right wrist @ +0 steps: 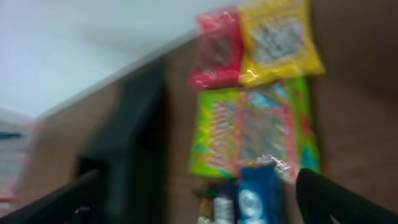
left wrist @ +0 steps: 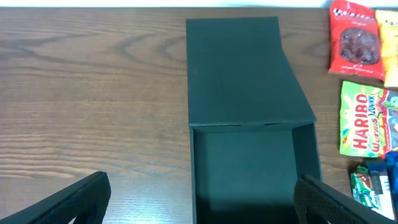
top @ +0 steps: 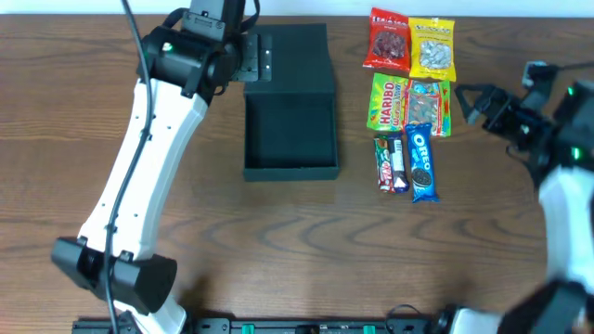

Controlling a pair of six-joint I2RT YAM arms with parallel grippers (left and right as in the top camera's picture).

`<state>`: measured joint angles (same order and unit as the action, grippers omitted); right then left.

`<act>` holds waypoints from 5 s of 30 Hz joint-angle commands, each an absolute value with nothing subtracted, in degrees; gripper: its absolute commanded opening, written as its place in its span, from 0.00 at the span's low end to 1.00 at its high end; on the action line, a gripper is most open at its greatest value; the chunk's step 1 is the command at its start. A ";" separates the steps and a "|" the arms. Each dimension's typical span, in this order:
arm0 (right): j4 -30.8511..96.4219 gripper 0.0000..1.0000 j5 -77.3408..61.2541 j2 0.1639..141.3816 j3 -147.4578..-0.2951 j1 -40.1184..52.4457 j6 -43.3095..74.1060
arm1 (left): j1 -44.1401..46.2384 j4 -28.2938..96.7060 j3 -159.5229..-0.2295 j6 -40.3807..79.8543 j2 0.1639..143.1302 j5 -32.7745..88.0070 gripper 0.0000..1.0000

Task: Pack container
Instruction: 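Retract the left arm and grasp the green Haribo bag with the right gripper, then carry the green Haribo bag into the box and release it, then grasp the blue Oreo pack with the right gripper and lift it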

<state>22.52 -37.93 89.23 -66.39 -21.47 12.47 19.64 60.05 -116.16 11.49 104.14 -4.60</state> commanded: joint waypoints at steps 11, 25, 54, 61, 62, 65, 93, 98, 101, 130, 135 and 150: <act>35.55 0.98 -25.85 118.34 -90.96 -17.72 0.23 | 19.40 56.69 -116.01 8.71 105.65 -4.47 0.95; 30.09 0.95 -13.17 126.02 -92.71 -11.00 6.11 | 19.40 56.29 -116.01 7.66 105.65 -4.43 0.95; 35.97 0.01 -18.24 129.16 -95.18 -8.60 10.92 | 17.30 59.88 -116.03 4.43 105.62 -4.40 0.95; 36.27 0.02 -19.84 121.93 -101.67 -8.58 14.85 | 13.87 59.77 -116.05 4.47 104.95 -4.43 0.95; 36.34 0.02 -20.25 120.68 -102.63 -8.51 14.83 | 13.32 59.77 -116.05 4.47 104.84 -4.40 0.95; 36.99 0.02 -22.22 117.56 -104.60 -7.86 14.74 | 11.68 59.77 -116.05 4.47 104.40 -4.40 0.95; 47.18 0.01 -19.94 119.68 -105.25 25.76 30.41 | 1.85 60.55 -116.05 4.47 103.04 -4.40 0.95; 50.35 0.02 -17.04 119.70 -105.25 27.09 31.29 | 1.85 60.84 -116.05 4.47 103.04 -4.40 0.95; 52.05 0.04 -16.51 119.70 -105.25 27.22 31.27 | 1.85 60.86 -116.05 4.47 103.04 -4.38 0.95; 52.05 0.01 -8.99 128.42 -104.14 29.04 16.01 | 1.85 61.47 -116.05 4.47 103.04 -2.90 0.95; 52.31 0.01 -5.78 131.72 -104.14 29.30 15.57 | 1.85 61.60 -116.05 4.45 103.04 -2.90 0.95; 59.22 0.15 -4.36 114.87 -113.38 23.59 13.54 | 1.85 61.65 -116.03 4.45 103.04 -2.90 0.95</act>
